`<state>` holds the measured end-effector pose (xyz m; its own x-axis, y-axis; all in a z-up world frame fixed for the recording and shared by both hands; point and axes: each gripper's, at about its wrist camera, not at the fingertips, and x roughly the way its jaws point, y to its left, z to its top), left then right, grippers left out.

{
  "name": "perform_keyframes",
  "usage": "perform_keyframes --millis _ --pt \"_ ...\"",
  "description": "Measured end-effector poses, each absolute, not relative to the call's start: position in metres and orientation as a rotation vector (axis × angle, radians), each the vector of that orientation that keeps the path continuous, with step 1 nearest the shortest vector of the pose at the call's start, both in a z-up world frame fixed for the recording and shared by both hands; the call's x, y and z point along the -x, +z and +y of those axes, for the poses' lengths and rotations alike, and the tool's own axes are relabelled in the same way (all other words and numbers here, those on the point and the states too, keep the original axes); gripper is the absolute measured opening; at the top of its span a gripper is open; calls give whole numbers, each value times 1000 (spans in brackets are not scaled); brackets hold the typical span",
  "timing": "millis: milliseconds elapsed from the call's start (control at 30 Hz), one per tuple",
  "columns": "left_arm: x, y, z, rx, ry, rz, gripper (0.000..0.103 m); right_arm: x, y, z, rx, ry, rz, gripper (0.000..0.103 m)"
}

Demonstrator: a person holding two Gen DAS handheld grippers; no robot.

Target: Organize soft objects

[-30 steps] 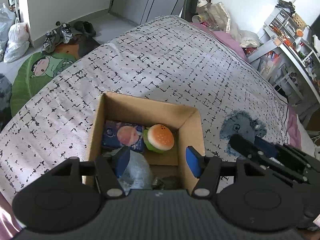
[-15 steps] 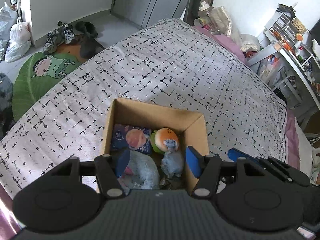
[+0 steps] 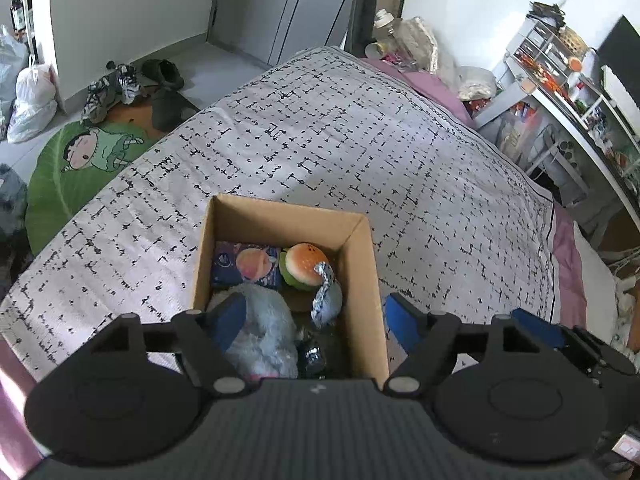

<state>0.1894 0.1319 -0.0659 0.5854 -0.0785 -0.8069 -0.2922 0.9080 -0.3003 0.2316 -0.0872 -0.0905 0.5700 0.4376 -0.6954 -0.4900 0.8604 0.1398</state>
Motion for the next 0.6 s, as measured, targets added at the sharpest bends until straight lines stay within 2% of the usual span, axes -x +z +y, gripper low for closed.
perform_keyframes --millis 67,200,300,567,600 --pt "-184 -62 128 417 127 948 76 -226 -86 -93 59 529 794 96" --pt "-174 -56 123 410 116 957 77 -219 -81 -104 23 489 812 102" --pt "-166 -50 118 398 111 958 84 -210 -76 -113 9 457 812 103" --pt "-144 -36 104 381 99 943 87 -187 -55 -132 -9 374 790 103" --pt "-140 -34 102 378 95 941 91 -184 -52 -134 -8 363 787 103"
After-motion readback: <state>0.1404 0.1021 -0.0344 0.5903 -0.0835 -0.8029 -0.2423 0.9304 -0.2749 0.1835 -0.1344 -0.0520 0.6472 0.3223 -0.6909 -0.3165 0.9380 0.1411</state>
